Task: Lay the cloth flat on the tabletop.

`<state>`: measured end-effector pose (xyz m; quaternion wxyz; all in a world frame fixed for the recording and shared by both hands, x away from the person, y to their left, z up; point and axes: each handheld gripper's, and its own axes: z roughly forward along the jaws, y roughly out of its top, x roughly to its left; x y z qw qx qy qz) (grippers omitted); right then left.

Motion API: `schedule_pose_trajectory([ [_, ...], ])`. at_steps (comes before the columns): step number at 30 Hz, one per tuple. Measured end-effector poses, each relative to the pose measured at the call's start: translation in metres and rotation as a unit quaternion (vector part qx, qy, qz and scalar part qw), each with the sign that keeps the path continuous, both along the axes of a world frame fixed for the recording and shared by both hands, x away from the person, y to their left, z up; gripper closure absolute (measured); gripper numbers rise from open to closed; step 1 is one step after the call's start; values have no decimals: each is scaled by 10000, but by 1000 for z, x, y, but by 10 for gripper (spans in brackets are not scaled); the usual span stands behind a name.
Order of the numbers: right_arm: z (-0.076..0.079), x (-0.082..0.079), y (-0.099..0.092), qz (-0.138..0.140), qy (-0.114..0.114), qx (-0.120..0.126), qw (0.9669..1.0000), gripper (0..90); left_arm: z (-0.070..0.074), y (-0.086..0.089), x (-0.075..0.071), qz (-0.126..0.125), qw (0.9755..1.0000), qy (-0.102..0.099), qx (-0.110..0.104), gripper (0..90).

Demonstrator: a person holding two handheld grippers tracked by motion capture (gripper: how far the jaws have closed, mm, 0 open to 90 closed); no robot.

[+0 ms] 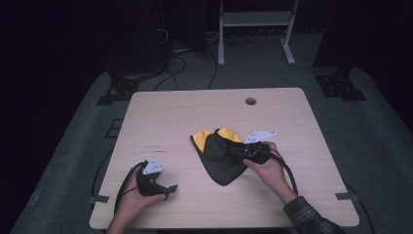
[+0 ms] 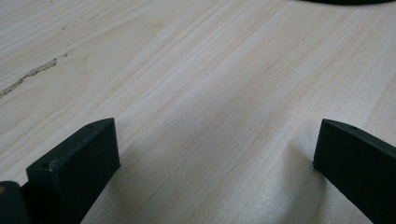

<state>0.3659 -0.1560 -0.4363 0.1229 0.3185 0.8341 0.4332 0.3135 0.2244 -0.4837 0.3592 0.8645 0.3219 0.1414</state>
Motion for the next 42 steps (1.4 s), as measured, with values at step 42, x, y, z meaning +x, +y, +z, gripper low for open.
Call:
schedule_pose_trajectory([
  [42,4,0,-149,-1476,63,-209,9888,651,0,0,-2,6,10000,3,9,0],
])
